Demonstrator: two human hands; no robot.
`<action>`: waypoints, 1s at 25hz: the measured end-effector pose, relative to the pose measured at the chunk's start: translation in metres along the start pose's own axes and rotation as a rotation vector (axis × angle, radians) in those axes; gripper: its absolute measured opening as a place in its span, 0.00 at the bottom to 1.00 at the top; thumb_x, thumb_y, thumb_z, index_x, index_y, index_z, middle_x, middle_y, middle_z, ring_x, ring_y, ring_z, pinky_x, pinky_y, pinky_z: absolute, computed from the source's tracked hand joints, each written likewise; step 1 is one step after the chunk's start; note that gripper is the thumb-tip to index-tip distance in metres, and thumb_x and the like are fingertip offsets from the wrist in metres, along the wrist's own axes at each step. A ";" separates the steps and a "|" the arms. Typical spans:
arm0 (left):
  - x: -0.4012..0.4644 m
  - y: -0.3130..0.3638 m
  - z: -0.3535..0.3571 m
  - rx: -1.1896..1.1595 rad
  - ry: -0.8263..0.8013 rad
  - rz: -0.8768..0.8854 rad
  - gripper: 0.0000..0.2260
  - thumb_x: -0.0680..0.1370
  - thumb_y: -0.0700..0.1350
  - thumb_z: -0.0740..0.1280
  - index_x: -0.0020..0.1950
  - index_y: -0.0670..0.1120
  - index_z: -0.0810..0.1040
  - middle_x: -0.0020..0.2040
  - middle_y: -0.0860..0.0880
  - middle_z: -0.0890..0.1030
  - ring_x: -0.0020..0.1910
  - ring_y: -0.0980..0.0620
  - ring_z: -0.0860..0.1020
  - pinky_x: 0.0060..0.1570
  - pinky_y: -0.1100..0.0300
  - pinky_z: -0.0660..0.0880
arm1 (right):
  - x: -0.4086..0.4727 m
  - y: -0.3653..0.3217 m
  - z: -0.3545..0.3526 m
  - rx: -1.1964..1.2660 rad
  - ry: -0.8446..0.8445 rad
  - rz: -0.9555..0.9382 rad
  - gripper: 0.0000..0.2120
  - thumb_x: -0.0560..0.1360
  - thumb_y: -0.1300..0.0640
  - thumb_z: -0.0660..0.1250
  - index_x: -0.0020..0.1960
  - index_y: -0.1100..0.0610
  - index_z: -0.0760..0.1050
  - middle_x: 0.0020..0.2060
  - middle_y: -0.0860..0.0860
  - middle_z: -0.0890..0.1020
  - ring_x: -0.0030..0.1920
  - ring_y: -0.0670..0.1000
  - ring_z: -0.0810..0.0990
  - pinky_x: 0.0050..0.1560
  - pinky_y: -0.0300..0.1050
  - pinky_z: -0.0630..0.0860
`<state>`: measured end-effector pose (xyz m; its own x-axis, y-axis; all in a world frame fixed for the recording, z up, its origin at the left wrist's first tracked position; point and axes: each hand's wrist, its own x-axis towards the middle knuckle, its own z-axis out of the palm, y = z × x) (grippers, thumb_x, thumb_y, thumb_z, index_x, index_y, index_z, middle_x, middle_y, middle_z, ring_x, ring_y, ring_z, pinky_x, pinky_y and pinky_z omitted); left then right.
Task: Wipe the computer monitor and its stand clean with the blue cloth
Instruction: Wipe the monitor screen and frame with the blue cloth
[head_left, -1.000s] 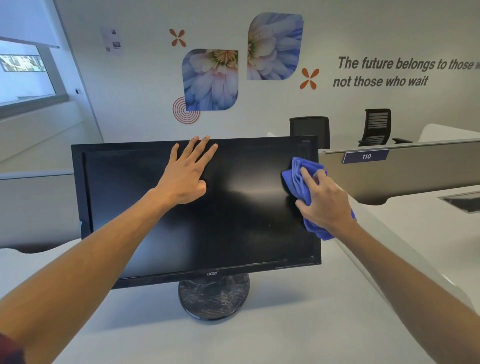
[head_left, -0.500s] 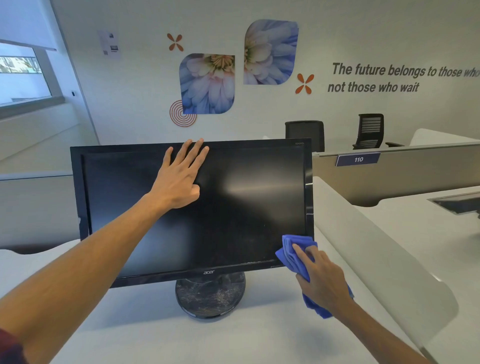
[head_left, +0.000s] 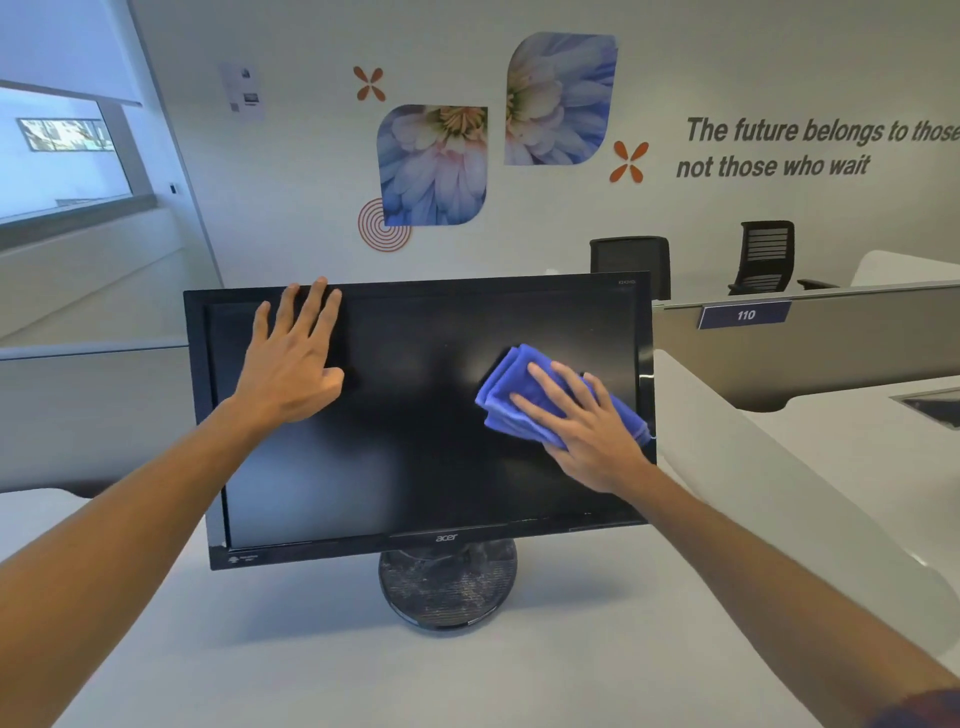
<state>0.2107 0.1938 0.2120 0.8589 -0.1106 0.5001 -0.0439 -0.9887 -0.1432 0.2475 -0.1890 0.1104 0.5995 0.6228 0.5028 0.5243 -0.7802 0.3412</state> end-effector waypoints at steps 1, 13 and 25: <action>-0.003 -0.006 0.001 0.009 -0.004 -0.007 0.40 0.71 0.49 0.62 0.79 0.47 0.45 0.79 0.48 0.44 0.77 0.42 0.42 0.73 0.40 0.44 | -0.011 -0.008 0.008 0.004 -0.001 -0.031 0.31 0.78 0.46 0.58 0.78 0.43 0.51 0.79 0.50 0.49 0.78 0.56 0.48 0.74 0.60 0.53; -0.042 -0.044 0.007 -0.001 -0.026 -0.112 0.39 0.69 0.52 0.55 0.79 0.45 0.47 0.79 0.43 0.47 0.77 0.42 0.46 0.73 0.39 0.48 | -0.051 -0.008 -0.011 -0.028 -0.003 -0.201 0.32 0.73 0.52 0.67 0.75 0.47 0.61 0.77 0.51 0.58 0.71 0.58 0.65 0.62 0.55 0.68; -0.117 -0.058 0.039 -0.051 -0.107 -0.160 0.40 0.69 0.50 0.62 0.78 0.41 0.50 0.78 0.39 0.50 0.77 0.39 0.52 0.69 0.35 0.55 | -0.088 -0.058 0.021 0.021 -0.040 -0.219 0.31 0.68 0.53 0.73 0.70 0.48 0.69 0.74 0.49 0.64 0.68 0.57 0.67 0.57 0.54 0.74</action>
<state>0.1326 0.2680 0.1285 0.9061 0.0575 0.4192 0.0743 -0.9970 -0.0238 0.1774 -0.1975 0.0294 0.4929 0.7793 0.3869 0.6568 -0.6249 0.4220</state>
